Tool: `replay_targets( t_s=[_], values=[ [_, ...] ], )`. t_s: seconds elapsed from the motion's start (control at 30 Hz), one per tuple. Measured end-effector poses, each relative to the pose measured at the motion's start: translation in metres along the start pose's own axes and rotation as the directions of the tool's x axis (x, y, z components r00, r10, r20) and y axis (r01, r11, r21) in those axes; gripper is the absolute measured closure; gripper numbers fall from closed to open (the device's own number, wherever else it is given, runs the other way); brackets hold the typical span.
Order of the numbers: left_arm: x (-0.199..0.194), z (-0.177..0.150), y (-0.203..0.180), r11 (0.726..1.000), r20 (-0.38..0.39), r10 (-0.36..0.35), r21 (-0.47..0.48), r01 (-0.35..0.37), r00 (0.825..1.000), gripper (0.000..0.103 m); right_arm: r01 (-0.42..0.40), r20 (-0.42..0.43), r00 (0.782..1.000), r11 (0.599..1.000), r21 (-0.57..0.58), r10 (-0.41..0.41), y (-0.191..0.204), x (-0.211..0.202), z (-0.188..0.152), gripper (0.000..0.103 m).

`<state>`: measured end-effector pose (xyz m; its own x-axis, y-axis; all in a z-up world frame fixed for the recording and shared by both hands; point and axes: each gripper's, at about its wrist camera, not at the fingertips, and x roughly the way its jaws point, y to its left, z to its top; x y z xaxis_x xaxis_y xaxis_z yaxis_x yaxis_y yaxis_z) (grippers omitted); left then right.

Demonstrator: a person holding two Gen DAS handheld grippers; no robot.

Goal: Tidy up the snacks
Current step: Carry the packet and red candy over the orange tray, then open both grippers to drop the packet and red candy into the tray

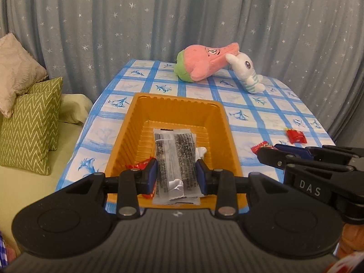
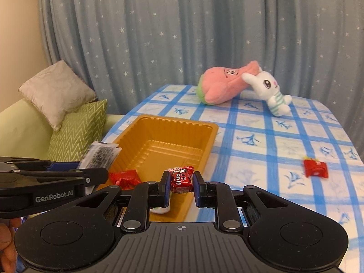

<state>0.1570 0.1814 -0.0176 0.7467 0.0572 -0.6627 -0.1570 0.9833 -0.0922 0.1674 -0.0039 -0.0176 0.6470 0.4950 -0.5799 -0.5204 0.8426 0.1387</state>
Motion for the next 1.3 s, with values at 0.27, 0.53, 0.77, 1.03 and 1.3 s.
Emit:
replay_targets(
  t_s=[0.27, 0.53, 0.77, 1.03, 1.3],
  values=[
    [0.042, 0.012, 0.010, 1.000, -0.031, -0.011, 0.023, 0.012, 0.999, 0.070, -0.005, -0.027, 1.000, 1.000, 0.000, 0.005, -0.002, 0.046, 0.014, 0.083],
    [0.070, 0.020, 0.019, 0.999, -0.046, -0.025, 0.024, 0.026, 0.999, 0.070, 0.001, -0.052, 0.999, 1.000, 0.009, 0.000, -0.010, 0.075, 0.018, 0.083],
    [0.082, 0.025, 0.024, 0.999, -0.032, -0.034, 0.027, 0.035, 0.999, 0.067, 0.004, -0.068, 0.998, 1.000, 0.023, -0.003, -0.018, 0.087, 0.017, 0.082],
    [0.071, 0.016, 0.038, 1.000, -0.030, 0.004, 0.012, -0.004, 1.000, 0.067, -0.021, -0.079, 0.997, 0.999, 0.036, 0.024, -0.015, 0.091, 0.014, 0.082],
    [0.057, 0.009, 0.045, 1.000, -0.020, 0.019, -0.019, -0.019, 1.000, 0.051, -0.102, -0.059, 0.992, 0.990, 0.095, 0.108, -0.008, 0.094, 0.020, 0.077]
  ],
)
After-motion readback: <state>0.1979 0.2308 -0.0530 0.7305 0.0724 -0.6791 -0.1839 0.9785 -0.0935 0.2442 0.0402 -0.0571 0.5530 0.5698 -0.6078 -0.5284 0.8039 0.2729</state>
